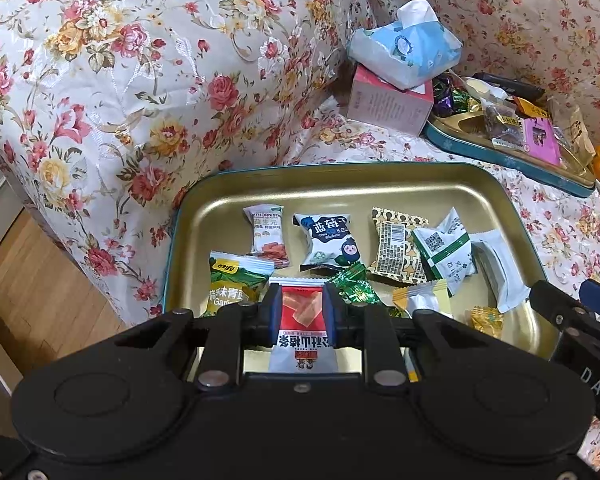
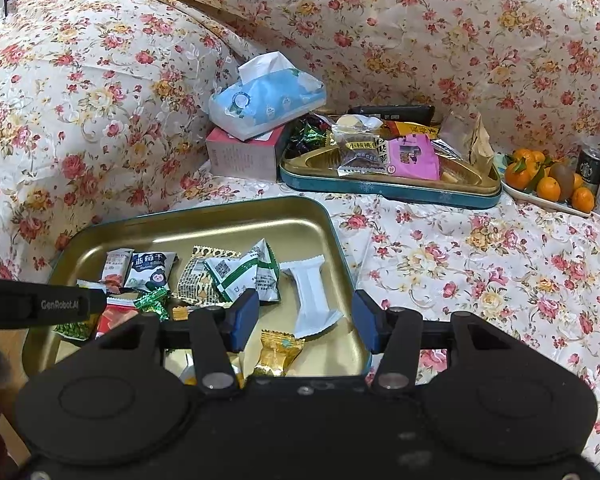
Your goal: Organize snacks
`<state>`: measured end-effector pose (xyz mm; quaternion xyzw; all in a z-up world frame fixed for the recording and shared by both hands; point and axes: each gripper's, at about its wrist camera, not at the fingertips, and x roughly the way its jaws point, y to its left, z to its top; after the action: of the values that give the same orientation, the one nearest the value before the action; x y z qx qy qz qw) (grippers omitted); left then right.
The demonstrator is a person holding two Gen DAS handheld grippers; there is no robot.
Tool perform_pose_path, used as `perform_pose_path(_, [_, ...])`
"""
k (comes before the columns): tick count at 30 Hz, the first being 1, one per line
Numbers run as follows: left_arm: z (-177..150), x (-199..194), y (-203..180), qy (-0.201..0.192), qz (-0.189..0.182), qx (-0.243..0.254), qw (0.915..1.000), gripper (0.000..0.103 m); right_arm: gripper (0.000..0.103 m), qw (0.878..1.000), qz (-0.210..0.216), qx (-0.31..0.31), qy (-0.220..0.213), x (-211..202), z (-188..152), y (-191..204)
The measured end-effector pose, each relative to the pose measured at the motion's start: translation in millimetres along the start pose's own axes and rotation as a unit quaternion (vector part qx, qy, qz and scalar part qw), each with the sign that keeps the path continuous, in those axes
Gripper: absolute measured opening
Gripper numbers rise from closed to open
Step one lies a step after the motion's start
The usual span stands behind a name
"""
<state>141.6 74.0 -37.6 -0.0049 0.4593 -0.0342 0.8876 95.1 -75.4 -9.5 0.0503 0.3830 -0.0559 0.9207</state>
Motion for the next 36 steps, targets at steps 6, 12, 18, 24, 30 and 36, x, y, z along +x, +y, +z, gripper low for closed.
perform_pose_path(6, [0.1,0.5,0.5,0.0,0.0,0.0,1.0,0.031,0.054,1.0,0.0,0.001,0.001,0.8,-0.1,-0.3])
perform_pose_path(12, [0.5,1.2,1.1,0.002,0.0,0.0,1.0,0.031,0.054,1.0,0.001,0.001,0.001,0.6,-0.2,-0.4])
perform_pose_path(18, [0.6,1.5,0.6,0.002,0.0,0.001,1.0,0.031,0.054,1.0,0.001,0.001,0.001,0.8,-0.4,-0.4])
perform_pose_path(24, [0.5,1.8,0.9,0.003,0.0,0.002,1.0,0.031,0.054,1.0,0.002,0.0,0.002,0.8,-0.2,0.0])
perform_pose_path(30, [0.7,4.0,1.5,0.008,0.001,0.0,1.0,0.031,0.054,1.0,0.001,0.001,0.001,1.0,-0.3,0.1])
perform_pose_path(36, [0.9,2.7,2.9,0.005,0.003,-0.004,1.0,0.031,0.054,1.0,0.002,0.001,0.002,0.7,-0.3,0.8])
